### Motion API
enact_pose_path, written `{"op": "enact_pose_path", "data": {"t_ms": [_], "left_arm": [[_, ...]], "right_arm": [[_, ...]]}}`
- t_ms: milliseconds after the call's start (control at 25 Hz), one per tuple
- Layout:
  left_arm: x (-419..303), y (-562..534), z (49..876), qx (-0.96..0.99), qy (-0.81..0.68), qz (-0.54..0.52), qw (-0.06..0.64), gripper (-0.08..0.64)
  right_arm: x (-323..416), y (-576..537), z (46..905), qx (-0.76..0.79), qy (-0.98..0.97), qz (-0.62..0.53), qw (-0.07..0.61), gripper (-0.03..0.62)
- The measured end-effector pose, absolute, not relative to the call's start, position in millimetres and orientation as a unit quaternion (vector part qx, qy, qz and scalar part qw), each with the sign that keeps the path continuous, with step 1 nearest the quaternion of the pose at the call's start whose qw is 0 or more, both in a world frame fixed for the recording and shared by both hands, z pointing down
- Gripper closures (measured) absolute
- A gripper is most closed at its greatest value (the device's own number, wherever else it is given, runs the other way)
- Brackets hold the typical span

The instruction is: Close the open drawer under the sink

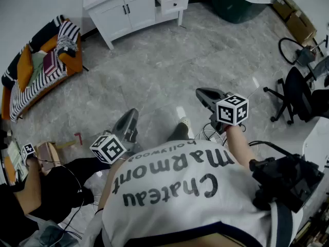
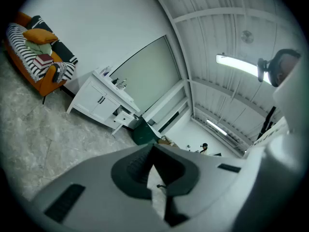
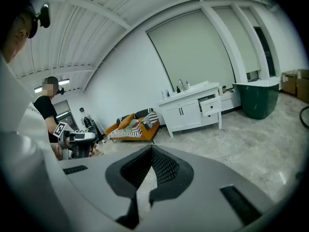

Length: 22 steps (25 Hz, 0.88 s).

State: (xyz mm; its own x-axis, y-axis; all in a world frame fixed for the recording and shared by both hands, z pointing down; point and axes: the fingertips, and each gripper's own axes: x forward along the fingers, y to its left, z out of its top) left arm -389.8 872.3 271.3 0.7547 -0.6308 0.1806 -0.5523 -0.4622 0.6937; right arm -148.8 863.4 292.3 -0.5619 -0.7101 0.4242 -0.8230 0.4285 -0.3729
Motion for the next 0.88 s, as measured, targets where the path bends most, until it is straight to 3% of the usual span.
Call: {"op": "enact_pose_path", "data": {"t_ms": [480, 880], "left_arm": [[-390.0, 871.0, 268.6, 0.855, -0.342, -0.052, 0.387, 0.552], [-385.7, 861.6, 250.7, 0.873, -0.327, -0.088, 0.351, 0.552]], "right_arm": [[-150.5, 866.1, 288.7, 0.458, -0.839, 0.273, 0.11, 0.581], [-132.7, 866.2, 270.8, 0.479, -0.838, 0.258, 0.037, 0.581]]}}
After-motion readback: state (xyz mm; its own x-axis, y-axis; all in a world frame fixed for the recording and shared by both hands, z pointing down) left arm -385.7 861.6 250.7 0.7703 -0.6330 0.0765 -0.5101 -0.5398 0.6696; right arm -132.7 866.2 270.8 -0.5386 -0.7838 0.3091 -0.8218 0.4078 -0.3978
